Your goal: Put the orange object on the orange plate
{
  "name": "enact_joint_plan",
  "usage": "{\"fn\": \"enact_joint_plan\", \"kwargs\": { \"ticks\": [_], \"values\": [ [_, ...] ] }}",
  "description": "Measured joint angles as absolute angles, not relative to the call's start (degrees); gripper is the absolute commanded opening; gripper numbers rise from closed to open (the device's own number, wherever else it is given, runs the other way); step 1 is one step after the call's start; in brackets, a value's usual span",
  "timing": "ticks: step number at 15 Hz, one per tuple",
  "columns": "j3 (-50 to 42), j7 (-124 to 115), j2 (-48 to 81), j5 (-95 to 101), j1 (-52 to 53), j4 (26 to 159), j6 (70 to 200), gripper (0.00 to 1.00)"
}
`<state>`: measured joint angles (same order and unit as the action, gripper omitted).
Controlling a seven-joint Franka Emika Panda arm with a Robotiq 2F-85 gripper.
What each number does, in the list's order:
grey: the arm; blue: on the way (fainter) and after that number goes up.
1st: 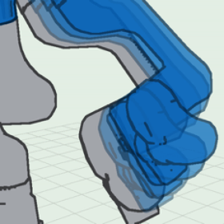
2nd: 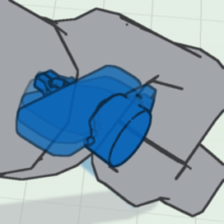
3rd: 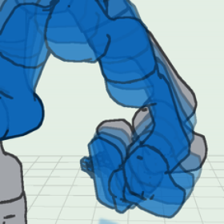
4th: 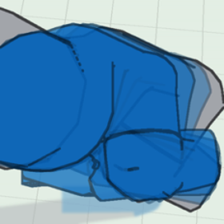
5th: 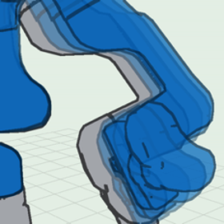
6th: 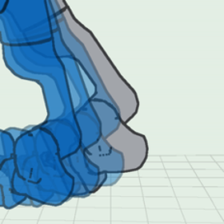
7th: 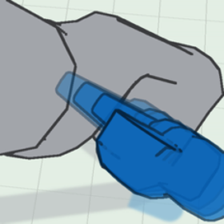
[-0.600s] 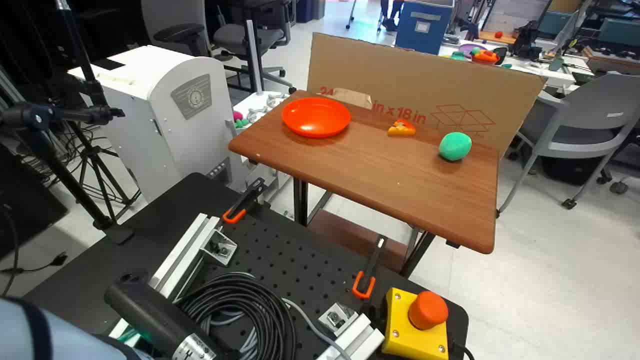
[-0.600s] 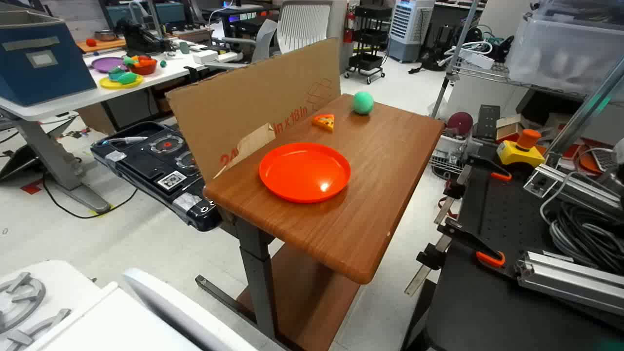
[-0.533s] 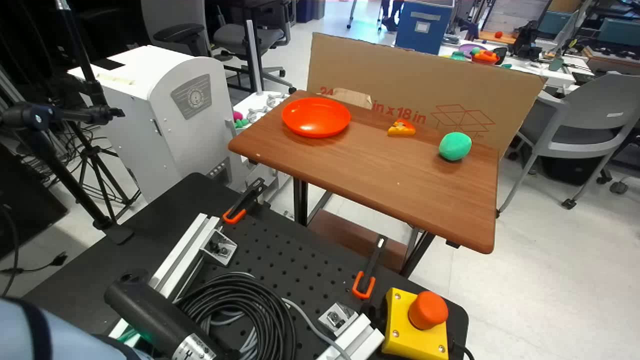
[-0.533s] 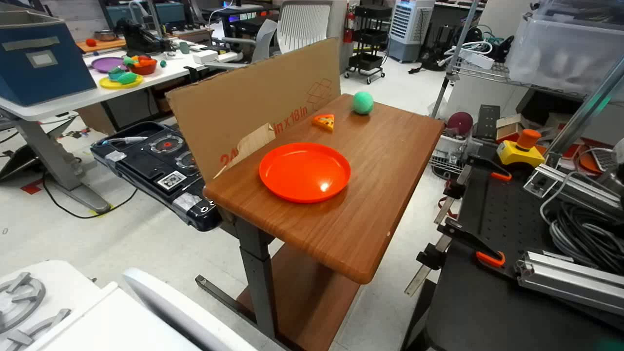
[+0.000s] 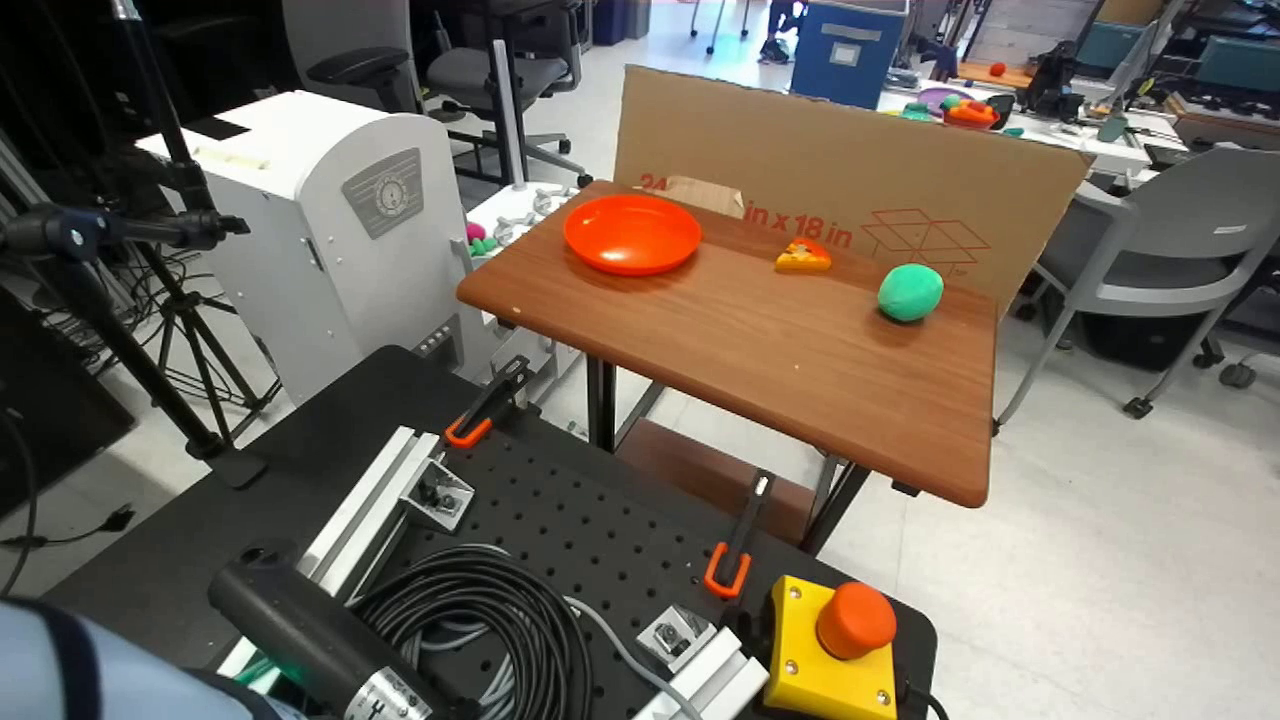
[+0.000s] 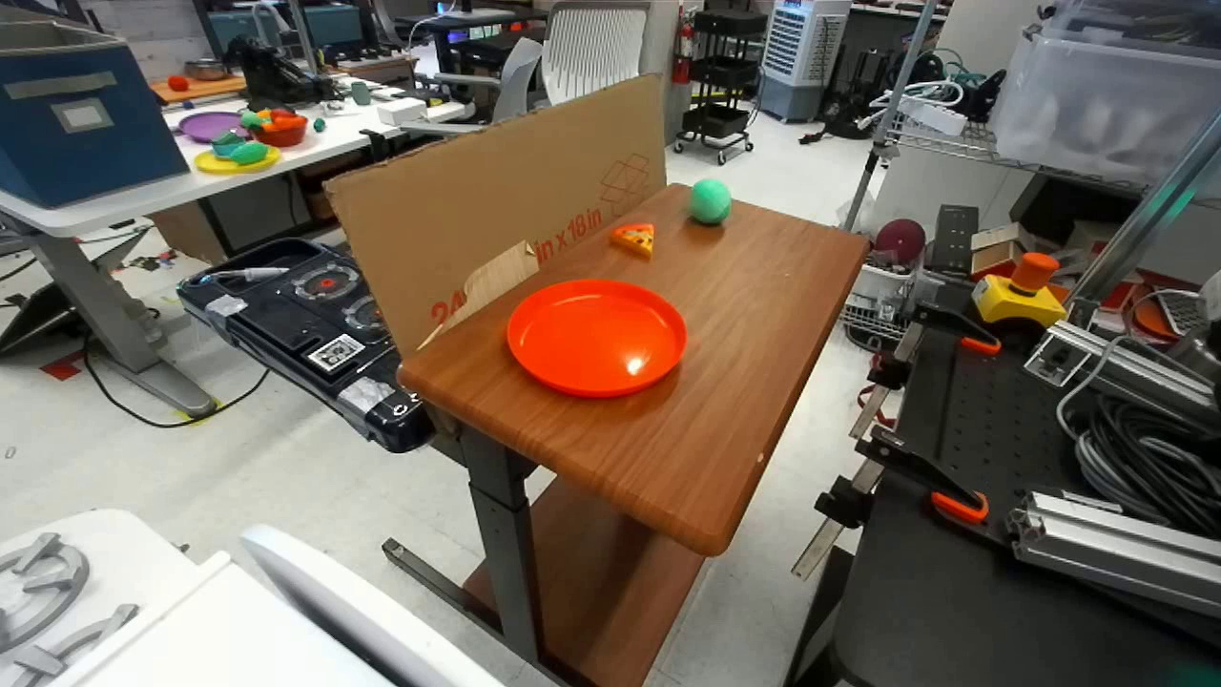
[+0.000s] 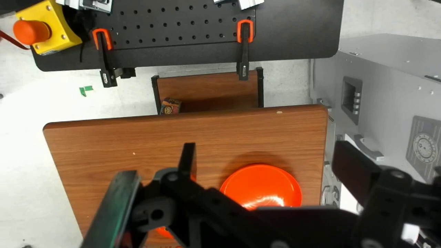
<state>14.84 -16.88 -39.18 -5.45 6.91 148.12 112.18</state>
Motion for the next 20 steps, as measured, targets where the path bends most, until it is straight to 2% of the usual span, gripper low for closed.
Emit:
{"fn": "enact_joint_plan", "kwargs": {
  "ticks": [4,9,20],
  "values": [
    [13.1,-17.1,-33.1,-2.3,1.8,144.9,117.6,1.00],
    [9.9,-20.1,-16.3,0.5,-3.7,133.9,125.7,1.00],
    [1.0,-30.2,22.3,0.7,-1.9,102.9,128.4,1.00]
  ]
}}
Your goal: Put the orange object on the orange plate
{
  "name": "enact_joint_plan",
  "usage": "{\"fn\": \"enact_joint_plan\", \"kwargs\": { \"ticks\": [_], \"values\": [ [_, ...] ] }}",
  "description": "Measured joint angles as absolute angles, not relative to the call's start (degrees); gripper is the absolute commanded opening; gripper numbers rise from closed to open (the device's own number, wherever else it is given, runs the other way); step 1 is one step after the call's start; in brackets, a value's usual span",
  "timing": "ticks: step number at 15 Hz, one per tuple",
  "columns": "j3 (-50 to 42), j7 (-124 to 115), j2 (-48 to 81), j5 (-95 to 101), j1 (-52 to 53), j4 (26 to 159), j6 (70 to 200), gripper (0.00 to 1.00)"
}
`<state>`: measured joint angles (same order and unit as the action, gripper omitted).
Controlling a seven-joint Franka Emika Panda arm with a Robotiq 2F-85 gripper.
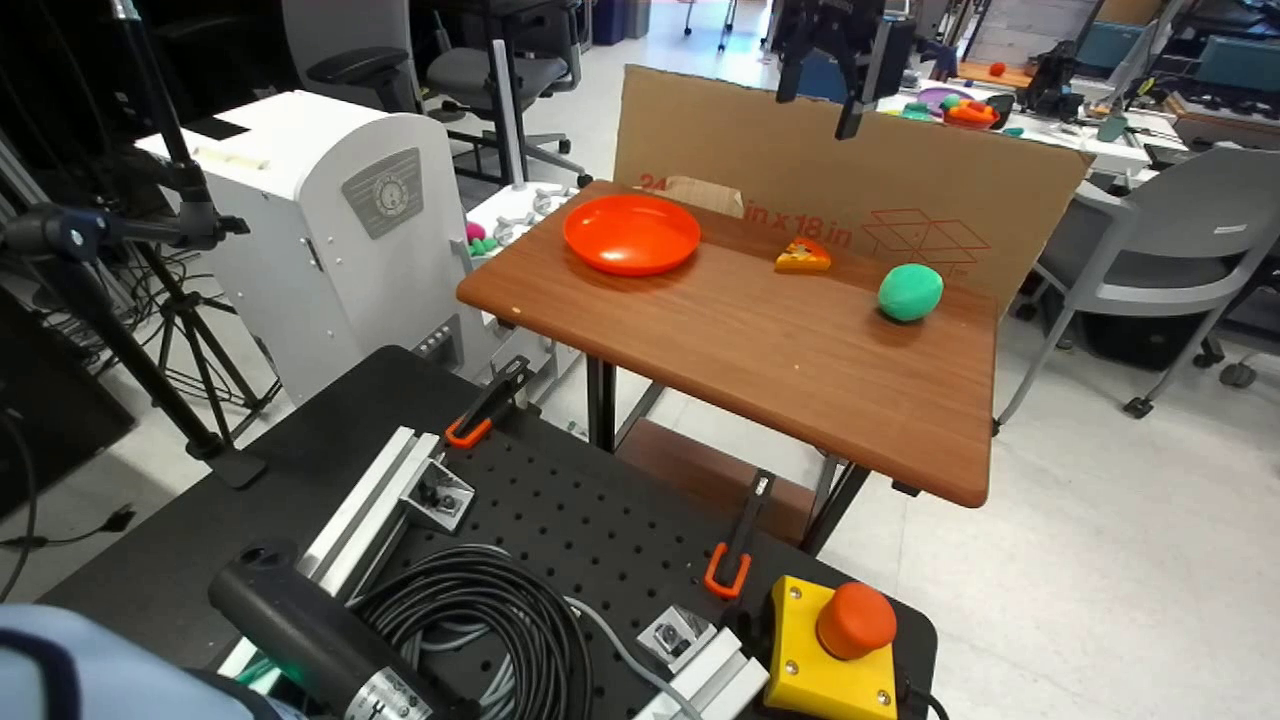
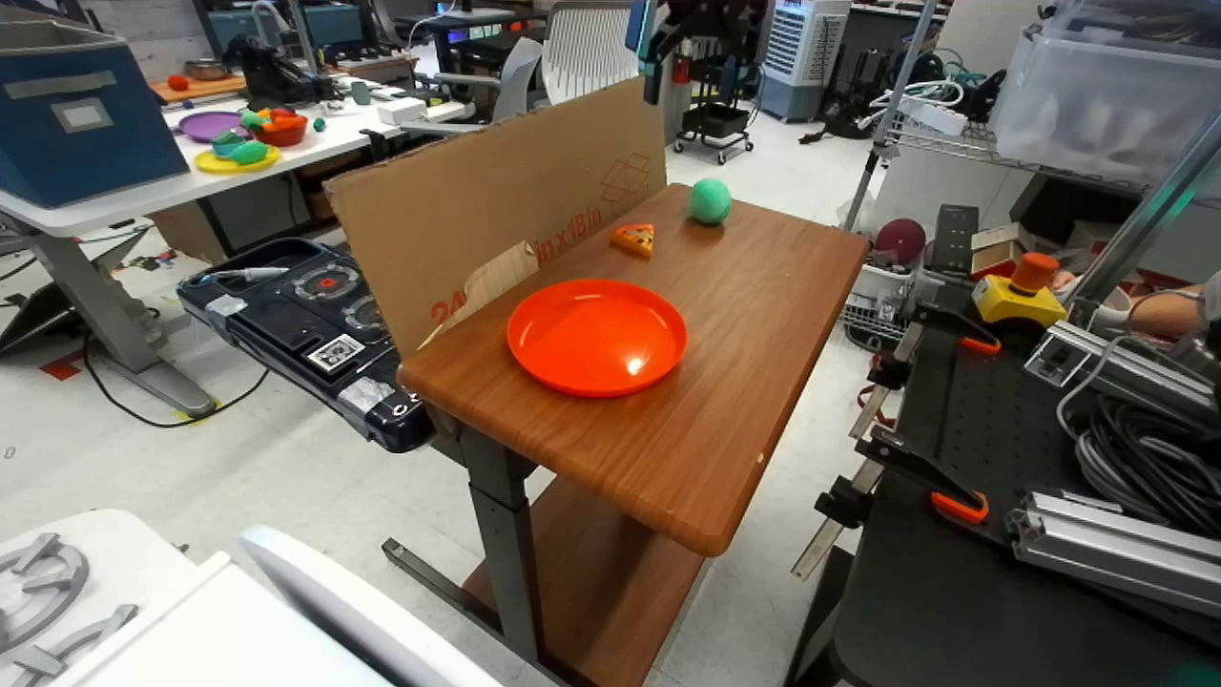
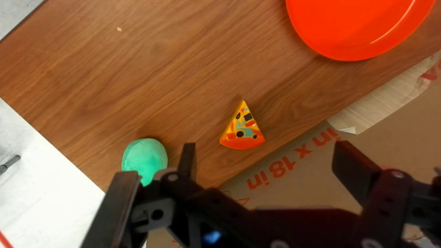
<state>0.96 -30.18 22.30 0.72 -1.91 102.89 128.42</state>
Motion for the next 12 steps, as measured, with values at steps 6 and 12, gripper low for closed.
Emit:
{"fn": "enact_joint_plan", "kwargs": {
  "ticks": [6,12],
  "values": [
    [-2.8,-32.5,35.6,0.7,1.3,91.4,127.5,1.00],
    [-4.8,-33.8,46.1,0.7,2.7,82.6,123.6,1.00]
  ]
}}
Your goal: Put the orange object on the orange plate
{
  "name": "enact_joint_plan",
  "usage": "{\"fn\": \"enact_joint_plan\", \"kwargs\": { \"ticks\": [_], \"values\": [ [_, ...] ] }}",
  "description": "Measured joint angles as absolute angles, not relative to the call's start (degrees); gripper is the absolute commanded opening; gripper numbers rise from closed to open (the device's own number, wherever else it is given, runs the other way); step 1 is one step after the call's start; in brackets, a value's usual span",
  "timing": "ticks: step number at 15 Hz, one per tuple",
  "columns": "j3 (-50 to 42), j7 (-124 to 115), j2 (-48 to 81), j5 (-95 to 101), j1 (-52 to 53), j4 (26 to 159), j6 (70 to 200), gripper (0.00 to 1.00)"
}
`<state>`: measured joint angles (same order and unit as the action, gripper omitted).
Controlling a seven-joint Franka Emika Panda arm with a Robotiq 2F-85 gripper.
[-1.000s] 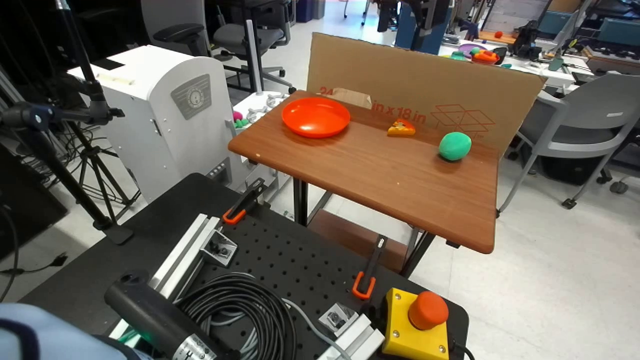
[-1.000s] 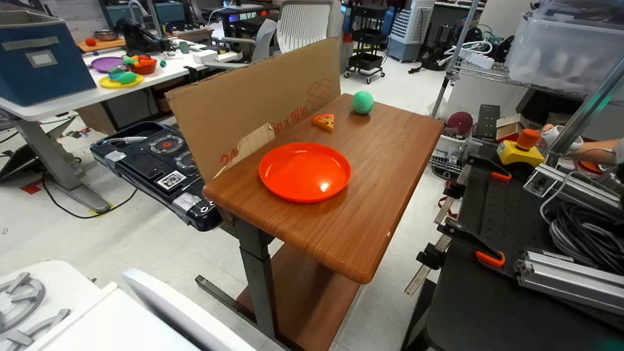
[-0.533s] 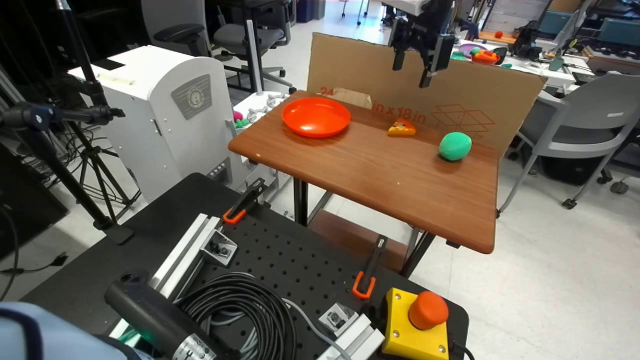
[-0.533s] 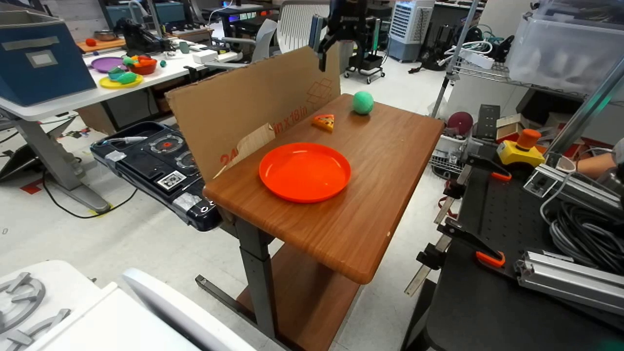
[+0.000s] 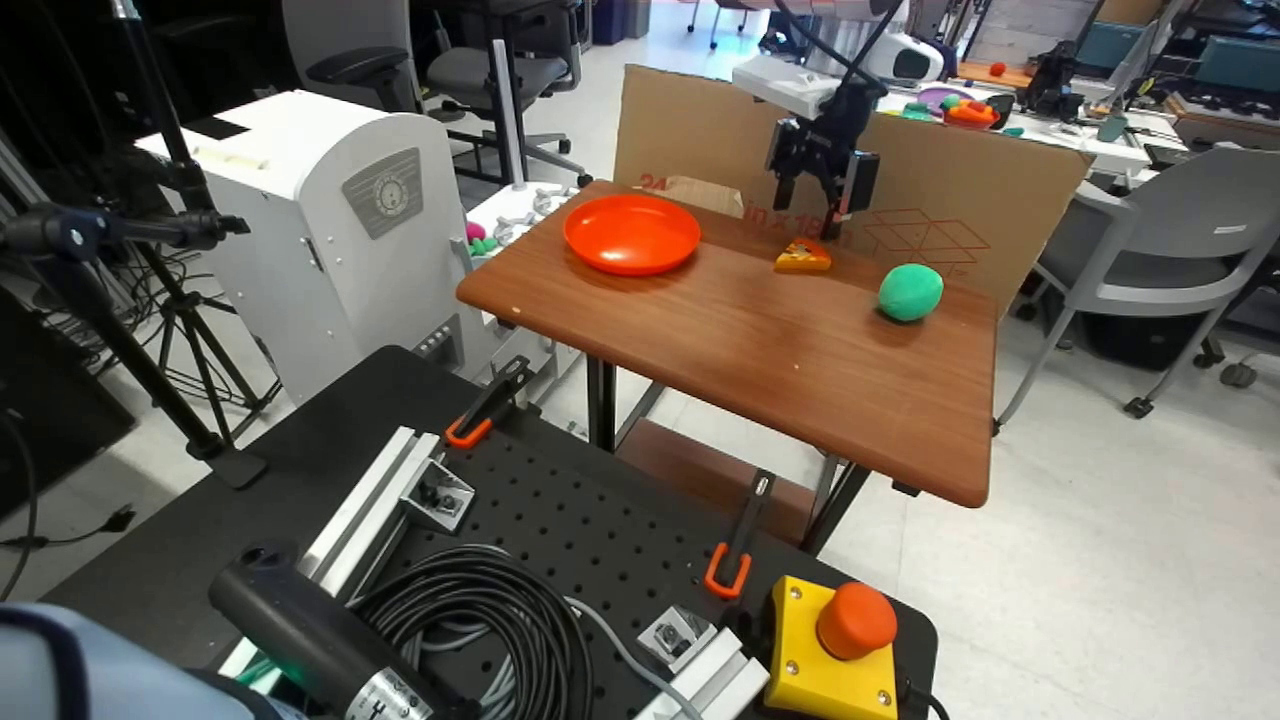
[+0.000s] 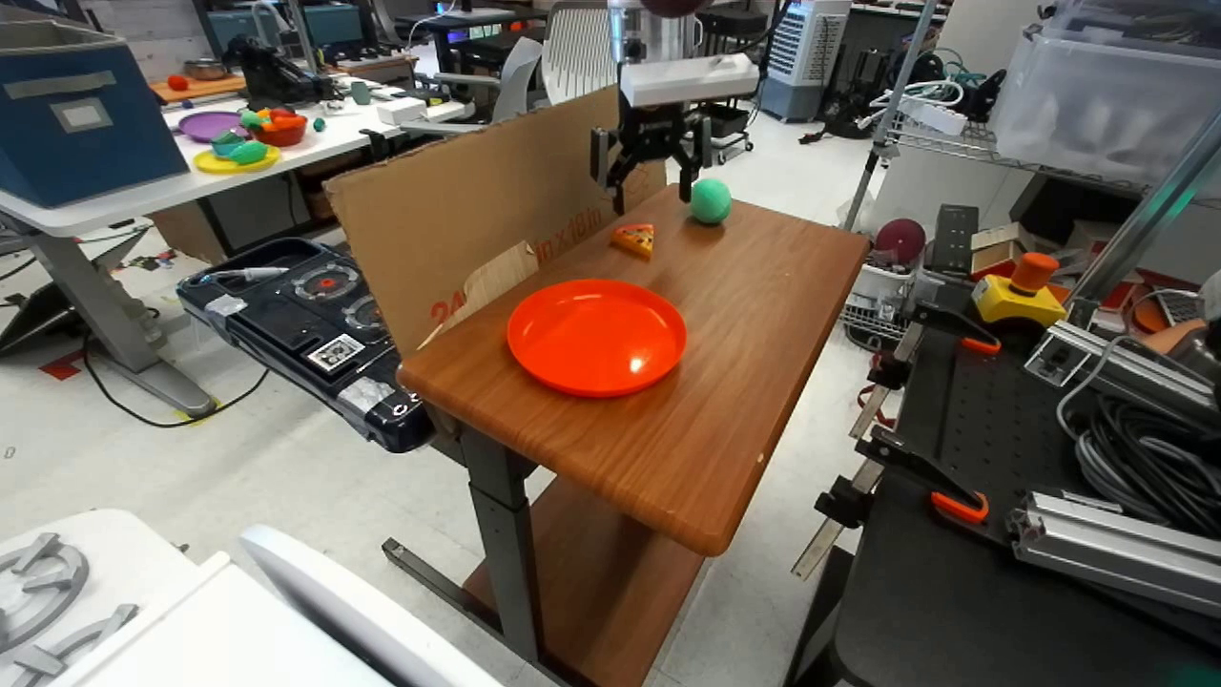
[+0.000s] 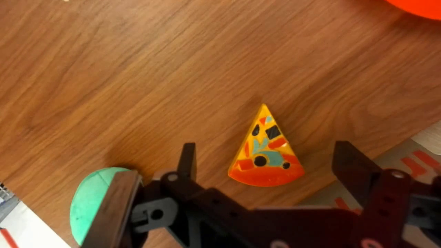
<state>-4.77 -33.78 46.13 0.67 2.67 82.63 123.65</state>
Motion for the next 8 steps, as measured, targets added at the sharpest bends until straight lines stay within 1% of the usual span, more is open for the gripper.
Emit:
{"fn": "enact_joint_plan", "kwargs": {
  "ticks": [8],
  "values": [
    [-6.3,-35.2,55.8,0.7,3.6,71.3,118.5,1.00]
  ]
}}
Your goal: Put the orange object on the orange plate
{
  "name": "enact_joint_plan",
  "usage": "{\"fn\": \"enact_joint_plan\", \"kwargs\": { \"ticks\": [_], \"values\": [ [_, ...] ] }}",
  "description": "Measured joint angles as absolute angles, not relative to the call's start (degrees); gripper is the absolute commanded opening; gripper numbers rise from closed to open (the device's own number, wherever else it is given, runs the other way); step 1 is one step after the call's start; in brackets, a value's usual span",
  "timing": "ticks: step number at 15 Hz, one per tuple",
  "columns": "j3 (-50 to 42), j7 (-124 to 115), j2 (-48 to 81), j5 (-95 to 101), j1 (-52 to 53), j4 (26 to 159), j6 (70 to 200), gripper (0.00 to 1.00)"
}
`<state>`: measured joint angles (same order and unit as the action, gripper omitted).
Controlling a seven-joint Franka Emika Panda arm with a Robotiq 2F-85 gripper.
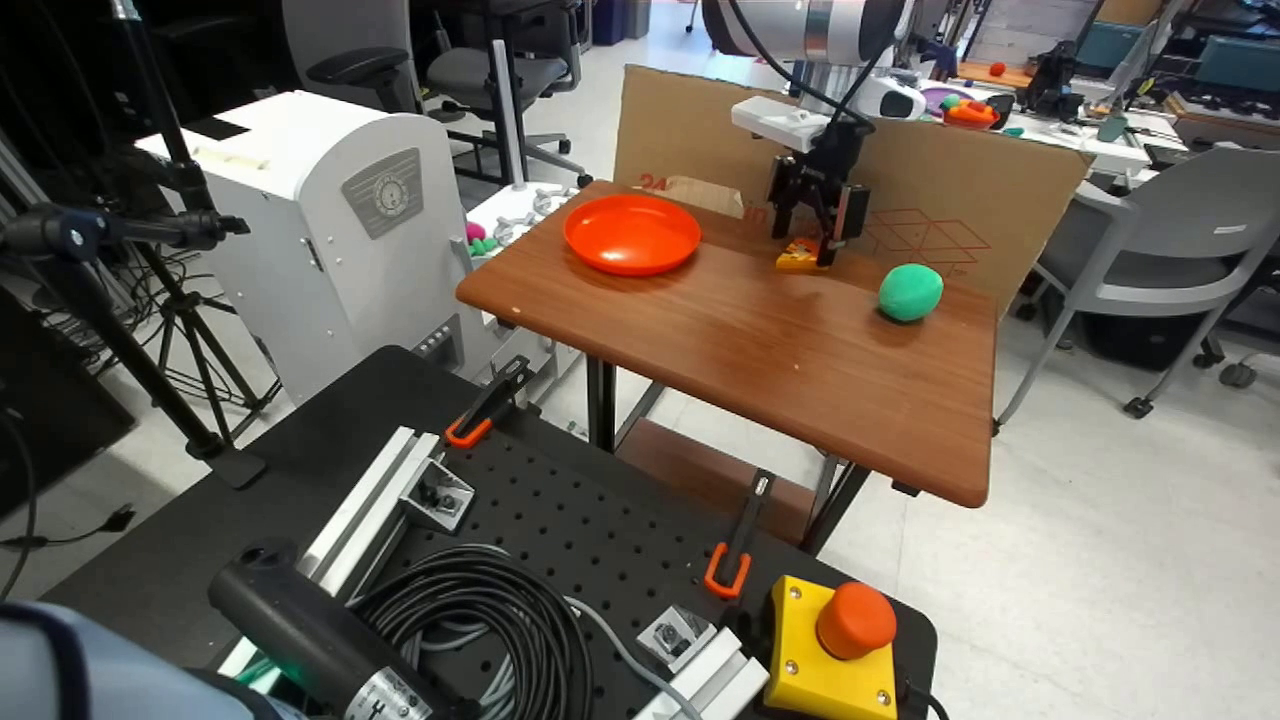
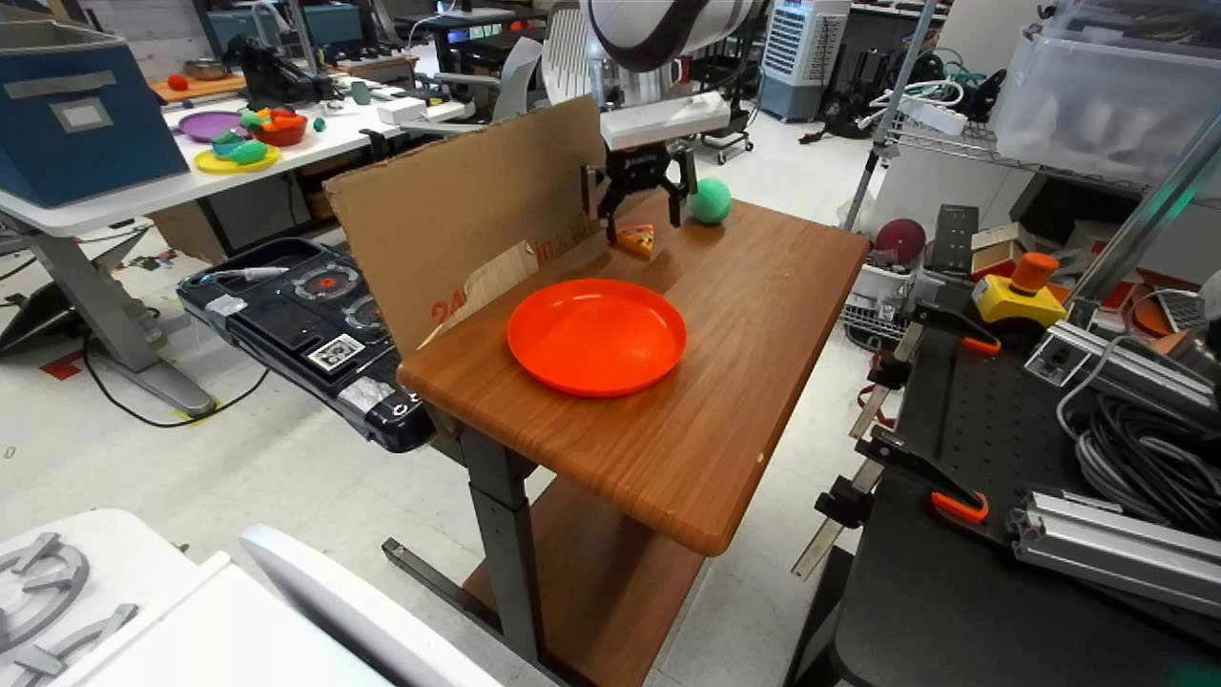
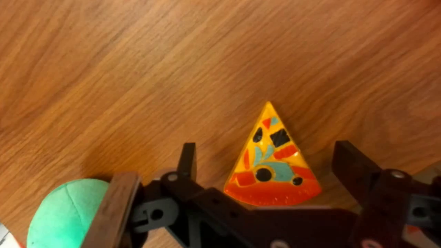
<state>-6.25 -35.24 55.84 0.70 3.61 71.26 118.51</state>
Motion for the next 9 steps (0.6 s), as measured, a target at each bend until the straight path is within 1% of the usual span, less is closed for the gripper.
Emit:
{"fn": "enact_joint_plan", "kwargs": {
  "ticks": [2,3,8,9],
  "values": [
    [-6.3,-35.7,57.6,0.7,3.7,68.7,117.2,0.74],
    [-6.3,-35.9,58.4,0.7,3.7,67.5,116.4,0.65],
    [-6.4,-36.6,61.0,0.6,3.7,62.4,113.5,0.28],
    [-6.4,-36.6,61.2,0.6,3.7,61.7,113.0,0.27]
  ]
}}
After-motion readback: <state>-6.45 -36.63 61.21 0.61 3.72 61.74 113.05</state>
